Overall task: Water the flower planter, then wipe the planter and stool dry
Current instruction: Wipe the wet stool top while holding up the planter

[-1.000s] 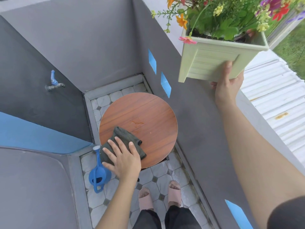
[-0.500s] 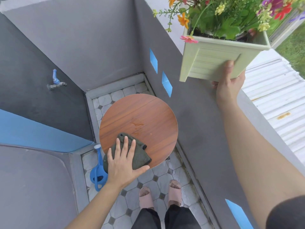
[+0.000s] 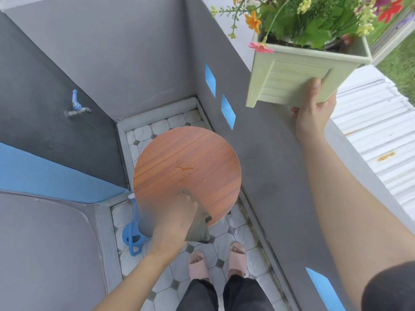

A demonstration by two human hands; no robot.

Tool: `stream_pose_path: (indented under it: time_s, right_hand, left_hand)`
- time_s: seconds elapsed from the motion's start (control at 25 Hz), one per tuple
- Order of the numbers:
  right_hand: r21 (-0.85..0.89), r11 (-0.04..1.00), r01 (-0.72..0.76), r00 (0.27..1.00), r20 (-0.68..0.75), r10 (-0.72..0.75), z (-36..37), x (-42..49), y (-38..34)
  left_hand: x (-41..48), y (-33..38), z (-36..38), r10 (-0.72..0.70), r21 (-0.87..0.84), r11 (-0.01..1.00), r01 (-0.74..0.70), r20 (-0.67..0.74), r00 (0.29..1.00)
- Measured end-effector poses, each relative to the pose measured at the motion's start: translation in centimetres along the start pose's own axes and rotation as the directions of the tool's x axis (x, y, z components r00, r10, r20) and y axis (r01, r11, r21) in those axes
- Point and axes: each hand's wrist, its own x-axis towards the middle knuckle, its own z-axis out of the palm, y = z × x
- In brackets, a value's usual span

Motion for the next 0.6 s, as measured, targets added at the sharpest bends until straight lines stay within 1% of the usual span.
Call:
stream_pose_path:
  time_s: [0.08,0.12,0.16,0.2,0.24,0.32,0.36,0.4,0.44,0.48,0.52,0.6]
  right_hand:
    - [-0.006,1.0,0.004,1.0,-0.002,-0.004,0.0,0.0,-0.1]
    - [-0.003,1.0,0.007,1.0,-0.003,-0.007,0.0,0.0,-0.1]
    - [-0.002,1.0,0.008,1.0,-0.004,-0.008,0.0,0.0,-0.1]
    - [-0.002,1.0,0.008,1.0,-0.005,-0.008,-0.1,0.1,-0.1]
    - [-0.003,1.0,0.008,1.0,-0.005,-0.008,-0.1,0.1,-0.1]
    - [-0.012,1.0,0.005,1.0,-0.011,-0.005,0.0,0.1,0.0]
    - [-0.013,1.0,0.003,1.0,-0.014,-0.003,0.0,0.1,0.0]
    - [-0.011,1.0,-0.001,1.0,-0.016,0.001,0.0,0.2,0.0]
    - [-0.009,1.0,-0.005,1.0,-0.016,0.004,0.0,0.2,0.1]
    - [-0.01,1.0,-0.006,1.0,-0.015,0.006,0.0,0.3,0.1]
    - [-0.013,1.0,-0.004,1.0,-0.014,0.004,-0.1,0.3,0.1]
    - [-0.017,1.0,0.0,1.0,-0.015,-0.001,-0.1,0.4,0.2]
  left_hand:
    - [0.2,-0.3,-0.4,0.06,-0.032,0.998,-0.06,-0.02,0.998]
    - [0.1,-0.4,-0.5,0.089,-0.082,0.992,-0.092,-0.043,0.995]
    - [0.1,-0.5,-0.8,0.085,-0.16,0.983,-0.093,-0.06,0.995]
    - [0.1,-0.6,-1.2,0.032,-0.265,0.963,-0.046,-0.058,0.998]
    - [0.3,-0.9,-1.7,-0.05,-0.38,0.924,0.031,-0.042,0.998]
    - [1.1,-1.6,-3.2,-0.261,-0.558,0.805,0.204,-0.023,0.965]
    - [1.8,-1.8,-4.1,-0.391,-0.633,0.715,0.296,-0.012,0.92]
    - [2.7,-2.0,-5.1,-0.511,-0.698,0.605,0.382,0.027,0.859]
    - [3.5,-2.2,-6.0,-0.602,-0.743,0.497,0.448,0.076,0.795]
    - [4.1,-2.3,-6.9,-0.661,-0.771,0.403,0.492,0.127,0.74]
    - [4.8,-2.2,-7.8,-0.687,-0.793,0.318,0.52,0.185,0.703]
    - [6.0,-1.7,-8.8,-0.666,-0.776,0.24,0.584,0.306,0.68]
